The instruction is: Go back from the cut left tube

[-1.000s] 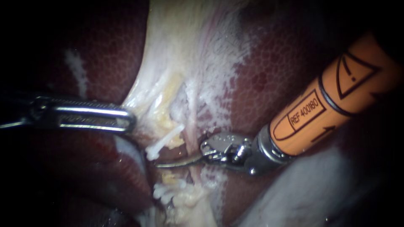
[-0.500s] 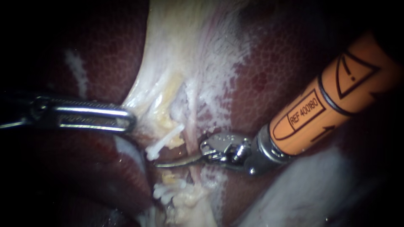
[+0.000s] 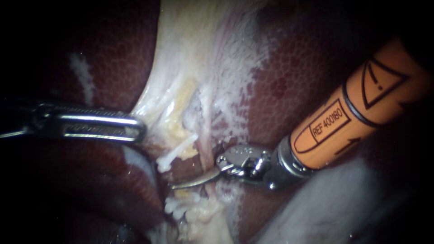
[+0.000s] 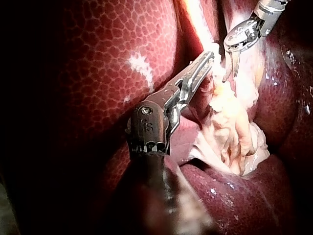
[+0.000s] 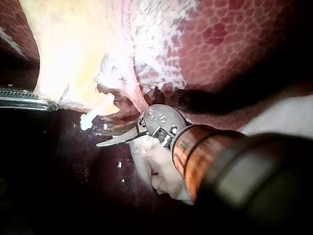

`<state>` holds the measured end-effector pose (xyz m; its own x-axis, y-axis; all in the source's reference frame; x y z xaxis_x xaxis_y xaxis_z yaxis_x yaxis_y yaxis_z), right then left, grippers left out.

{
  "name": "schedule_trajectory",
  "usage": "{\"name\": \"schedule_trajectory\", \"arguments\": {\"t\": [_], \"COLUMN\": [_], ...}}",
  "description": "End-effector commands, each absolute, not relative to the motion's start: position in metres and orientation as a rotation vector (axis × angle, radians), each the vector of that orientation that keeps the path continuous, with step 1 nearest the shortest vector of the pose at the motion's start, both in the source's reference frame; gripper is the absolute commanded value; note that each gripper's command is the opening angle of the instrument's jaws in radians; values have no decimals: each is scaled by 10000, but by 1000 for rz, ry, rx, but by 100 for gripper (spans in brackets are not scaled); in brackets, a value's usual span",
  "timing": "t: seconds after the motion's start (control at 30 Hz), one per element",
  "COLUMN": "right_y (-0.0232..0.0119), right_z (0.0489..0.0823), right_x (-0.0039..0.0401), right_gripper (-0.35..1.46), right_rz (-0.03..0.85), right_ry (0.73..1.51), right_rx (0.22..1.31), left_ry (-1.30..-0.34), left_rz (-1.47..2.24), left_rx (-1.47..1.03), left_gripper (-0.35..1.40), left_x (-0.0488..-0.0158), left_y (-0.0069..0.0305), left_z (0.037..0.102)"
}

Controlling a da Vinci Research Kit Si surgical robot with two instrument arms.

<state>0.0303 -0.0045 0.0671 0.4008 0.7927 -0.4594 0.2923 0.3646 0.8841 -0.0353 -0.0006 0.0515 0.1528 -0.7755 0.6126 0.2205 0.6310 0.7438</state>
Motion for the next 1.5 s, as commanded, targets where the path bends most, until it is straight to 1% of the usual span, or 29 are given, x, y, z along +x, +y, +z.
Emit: {"name": "schedule_trajectory", "arguments": {"t": [0.03, 0.23, 0.5, 0.67, 0.87, 0.97, 1.07, 1.17, 1.33, 1.47, 1.5], "right_y": [-45, -44, -44, -41, -28, -17, -5, 5, 14, 18, 19], "right_z": [671, 671, 670, 668, 661, 655, 647, 641, 635, 630, 628], "right_x": [303, 304, 298, 281, 250, 232, 216, 203, 185, 177, 176], "right_gripper": [46, 56, 56, 54, 61, 71, 99, 113, 121, 121, 121], "right_rz": [435, 413, 406, 408, 406, 408, 400, 397, 381, 363, 350], "right_ry": [1167, 1183, 1186, 1190, 1212, 1228, 1257, 1275, 1299, 1316, 1325], "right_rx": [1199, 1181, 1180, 1171, 1134, 1101, 1039, 988, 913, 857, 829], "left_ry": [-1218, -1218, -1218, -1218, -1218, -1218, -1218, -1218, -1218, -1218, -1218], "left_rz": [-770, -770, -769, -769, -769, -769, -769, -769, -769, -769, -769], "left_rx": [558, 558, 558, 559, 559, 559, 559, 559, 559, 559, 559], "left_gripper": [-35, -35, -35, -35, -35, -35, -35, -35, -35, -35, -35], "left_x": [-353, -353, -352, -352, -352, -352, -352, -351, -351, -351, -351], "left_y": [-6, -6, -7, -7, -7, -7, -7, -7, -7, -7, -7], "left_z": [515, 516, 516, 516, 516, 516, 516, 515, 515, 515, 515]}}
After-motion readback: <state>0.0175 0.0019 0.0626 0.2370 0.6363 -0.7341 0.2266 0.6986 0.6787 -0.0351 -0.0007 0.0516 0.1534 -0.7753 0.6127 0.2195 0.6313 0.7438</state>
